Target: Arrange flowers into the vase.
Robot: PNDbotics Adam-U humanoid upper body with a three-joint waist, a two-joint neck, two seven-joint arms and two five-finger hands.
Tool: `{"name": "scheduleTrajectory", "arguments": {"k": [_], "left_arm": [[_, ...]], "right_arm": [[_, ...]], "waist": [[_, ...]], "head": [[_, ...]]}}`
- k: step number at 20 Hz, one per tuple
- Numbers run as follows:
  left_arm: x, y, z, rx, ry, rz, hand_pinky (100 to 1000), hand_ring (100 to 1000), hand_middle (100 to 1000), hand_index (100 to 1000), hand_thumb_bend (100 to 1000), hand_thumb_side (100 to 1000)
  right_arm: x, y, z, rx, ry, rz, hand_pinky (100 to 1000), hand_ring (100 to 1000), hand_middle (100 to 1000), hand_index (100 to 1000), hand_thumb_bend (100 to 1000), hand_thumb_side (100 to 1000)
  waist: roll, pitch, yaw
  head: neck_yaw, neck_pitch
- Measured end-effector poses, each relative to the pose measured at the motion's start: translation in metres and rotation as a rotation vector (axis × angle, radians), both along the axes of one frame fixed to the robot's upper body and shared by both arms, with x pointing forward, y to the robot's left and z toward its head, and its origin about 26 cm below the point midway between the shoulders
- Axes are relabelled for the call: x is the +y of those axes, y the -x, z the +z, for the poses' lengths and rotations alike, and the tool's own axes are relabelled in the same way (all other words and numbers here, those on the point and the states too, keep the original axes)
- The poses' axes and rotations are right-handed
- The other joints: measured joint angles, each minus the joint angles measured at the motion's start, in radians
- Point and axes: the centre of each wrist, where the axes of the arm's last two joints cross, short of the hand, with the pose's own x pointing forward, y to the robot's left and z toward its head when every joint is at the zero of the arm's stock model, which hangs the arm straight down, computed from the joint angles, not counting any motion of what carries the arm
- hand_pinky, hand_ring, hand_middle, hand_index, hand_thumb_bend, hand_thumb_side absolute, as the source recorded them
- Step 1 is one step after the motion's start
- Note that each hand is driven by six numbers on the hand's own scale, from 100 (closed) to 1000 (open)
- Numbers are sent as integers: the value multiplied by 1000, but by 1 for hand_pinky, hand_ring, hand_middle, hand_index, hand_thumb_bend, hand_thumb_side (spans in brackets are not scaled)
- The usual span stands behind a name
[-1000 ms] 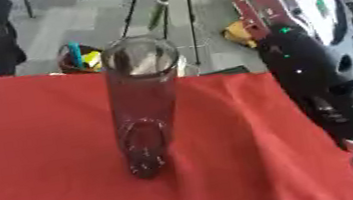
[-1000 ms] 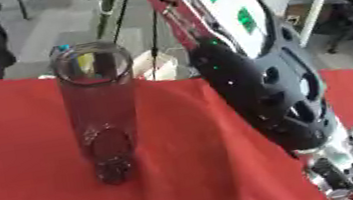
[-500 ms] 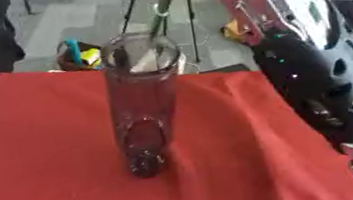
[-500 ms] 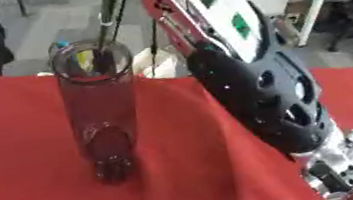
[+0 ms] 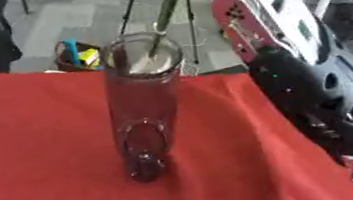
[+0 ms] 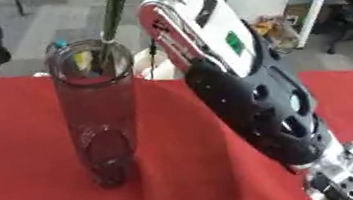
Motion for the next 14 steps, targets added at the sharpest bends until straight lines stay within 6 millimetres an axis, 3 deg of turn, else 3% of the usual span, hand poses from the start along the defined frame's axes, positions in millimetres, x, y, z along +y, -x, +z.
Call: {"name": "scheduleTrajectory", "arguments": {"k": [14], "left_arm": [[-1,0,0,0,-12,-8,834,930,886,896,100,1000]], "right_arm": [[-8,-11,0,9,-4,-23,100,100,100,100,100,520]], "waist": [[-1,38,-3]], "head": [[-20,-48]]}}
